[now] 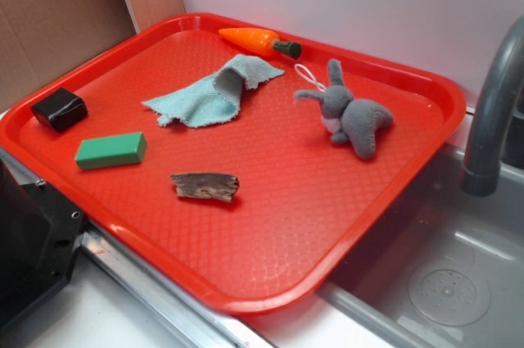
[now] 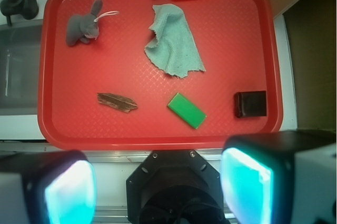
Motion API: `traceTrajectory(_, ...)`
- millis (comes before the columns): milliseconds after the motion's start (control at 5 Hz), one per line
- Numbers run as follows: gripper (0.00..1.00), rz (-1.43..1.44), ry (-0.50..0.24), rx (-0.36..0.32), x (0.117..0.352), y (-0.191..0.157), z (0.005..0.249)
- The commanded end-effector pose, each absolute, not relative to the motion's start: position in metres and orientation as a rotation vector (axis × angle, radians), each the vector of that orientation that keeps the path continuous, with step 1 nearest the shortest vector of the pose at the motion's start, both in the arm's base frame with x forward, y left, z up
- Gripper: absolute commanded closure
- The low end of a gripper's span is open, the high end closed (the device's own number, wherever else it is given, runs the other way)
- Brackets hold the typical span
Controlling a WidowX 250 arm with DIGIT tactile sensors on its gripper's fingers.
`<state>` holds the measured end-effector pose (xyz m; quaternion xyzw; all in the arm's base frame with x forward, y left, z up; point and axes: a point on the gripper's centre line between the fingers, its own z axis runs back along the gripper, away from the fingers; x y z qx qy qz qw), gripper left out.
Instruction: Grab the gray animal.
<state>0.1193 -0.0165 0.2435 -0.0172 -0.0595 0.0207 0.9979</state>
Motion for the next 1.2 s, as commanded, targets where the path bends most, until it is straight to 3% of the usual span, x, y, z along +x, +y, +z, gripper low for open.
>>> traceTrajectory(0, 0.00, 0.041, -0.119, -0.034, 0.119, -0.016, 0.244)
traceTrajectory(400, 0.00, -0.260, -0.234, 0.007, 0.167, -0.017, 0.226)
traceTrajectory(1000, 0.00, -0.916, -0.239, -0.225, 0.233, -0.062, 0.198)
